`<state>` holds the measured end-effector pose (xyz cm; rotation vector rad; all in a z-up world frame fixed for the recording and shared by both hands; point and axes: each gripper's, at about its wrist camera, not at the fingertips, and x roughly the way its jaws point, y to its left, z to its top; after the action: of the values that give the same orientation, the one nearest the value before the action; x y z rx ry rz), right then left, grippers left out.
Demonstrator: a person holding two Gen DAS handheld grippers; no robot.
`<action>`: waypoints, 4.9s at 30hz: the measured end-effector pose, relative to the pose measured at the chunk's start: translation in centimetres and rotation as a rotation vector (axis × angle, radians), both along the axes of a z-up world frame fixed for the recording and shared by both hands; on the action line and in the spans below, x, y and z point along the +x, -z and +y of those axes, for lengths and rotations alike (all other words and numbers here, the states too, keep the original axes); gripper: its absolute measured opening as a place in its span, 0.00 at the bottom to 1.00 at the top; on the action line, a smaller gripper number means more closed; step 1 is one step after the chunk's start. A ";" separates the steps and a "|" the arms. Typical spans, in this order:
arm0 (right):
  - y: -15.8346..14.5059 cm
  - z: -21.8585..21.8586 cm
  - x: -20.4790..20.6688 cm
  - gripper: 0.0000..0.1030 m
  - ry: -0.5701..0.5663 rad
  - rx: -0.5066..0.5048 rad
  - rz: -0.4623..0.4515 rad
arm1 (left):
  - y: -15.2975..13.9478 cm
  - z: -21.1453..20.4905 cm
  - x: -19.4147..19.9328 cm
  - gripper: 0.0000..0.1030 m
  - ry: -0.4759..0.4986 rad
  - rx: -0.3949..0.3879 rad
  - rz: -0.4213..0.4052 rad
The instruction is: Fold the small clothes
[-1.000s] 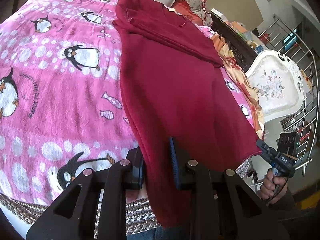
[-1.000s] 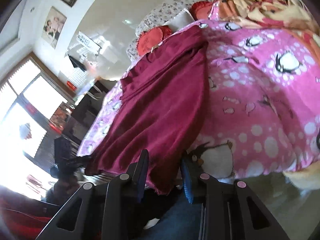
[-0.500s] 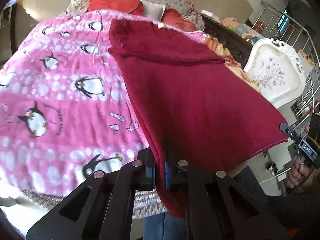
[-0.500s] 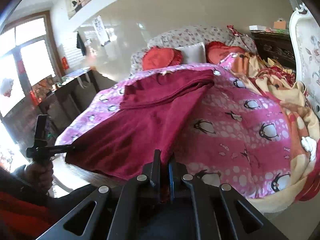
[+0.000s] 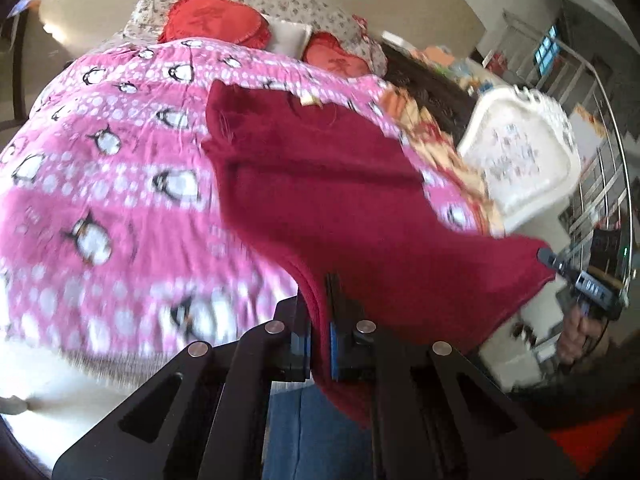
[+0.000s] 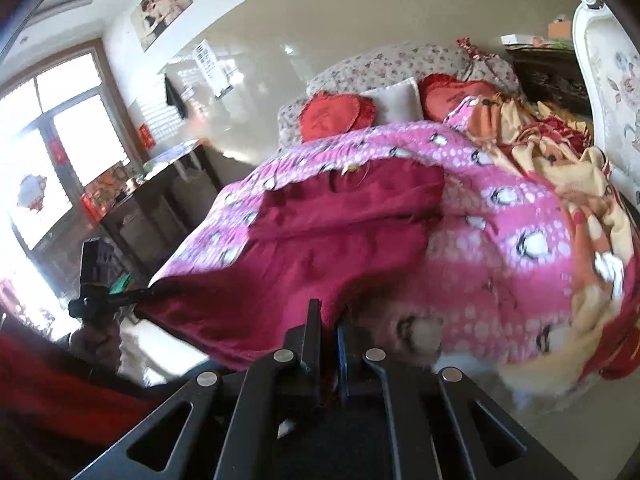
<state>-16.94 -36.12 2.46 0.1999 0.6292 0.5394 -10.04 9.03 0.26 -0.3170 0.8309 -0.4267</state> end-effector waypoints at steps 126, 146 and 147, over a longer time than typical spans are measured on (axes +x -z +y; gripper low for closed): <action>9.6 15.3 25.2 0.92 0.099 -0.426 0.062 | 6.3 -9.1 16.9 0.70 -0.141 0.324 -0.052; 10.0 15.9 25.2 1.00 0.078 -0.444 0.064 | 6.3 -9.4 16.7 0.76 -0.130 0.333 -0.054; 10.0 15.9 25.2 1.00 0.078 -0.444 0.065 | 6.3 -9.4 16.7 0.76 -0.130 0.330 -0.054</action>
<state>8.27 -20.24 -7.56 -0.1774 0.7851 0.3084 6.67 -0.40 -6.03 -0.0526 0.8082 -0.1711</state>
